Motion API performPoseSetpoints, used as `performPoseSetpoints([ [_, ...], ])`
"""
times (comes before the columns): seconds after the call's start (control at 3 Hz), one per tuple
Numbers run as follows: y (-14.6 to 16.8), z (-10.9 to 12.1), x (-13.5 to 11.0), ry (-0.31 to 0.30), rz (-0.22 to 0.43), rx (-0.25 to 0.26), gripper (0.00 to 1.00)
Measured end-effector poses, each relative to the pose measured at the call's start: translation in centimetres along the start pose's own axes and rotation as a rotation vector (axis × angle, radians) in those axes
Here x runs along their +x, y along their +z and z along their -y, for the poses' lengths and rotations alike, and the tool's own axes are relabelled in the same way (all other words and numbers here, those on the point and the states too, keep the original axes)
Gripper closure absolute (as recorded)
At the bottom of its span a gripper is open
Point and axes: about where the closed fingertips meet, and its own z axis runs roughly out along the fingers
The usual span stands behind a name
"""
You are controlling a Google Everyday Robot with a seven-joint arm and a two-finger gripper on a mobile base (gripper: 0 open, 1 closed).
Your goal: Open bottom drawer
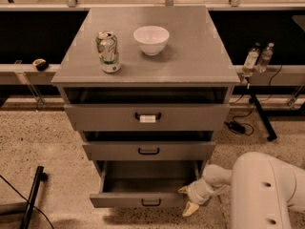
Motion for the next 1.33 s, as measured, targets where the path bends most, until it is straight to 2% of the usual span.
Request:
performPoseSetpoints([
  [0.67,-1.6,-6.2,-0.8,0.024,0.035,-0.067,0.39],
  [1.0,-3.1,-8.0,-2.0,0.012,0.064,-0.067,0.41],
  [1.33,-5.5,-6.5,-4.0,-0.025,0.079,-0.003,0.43],
])
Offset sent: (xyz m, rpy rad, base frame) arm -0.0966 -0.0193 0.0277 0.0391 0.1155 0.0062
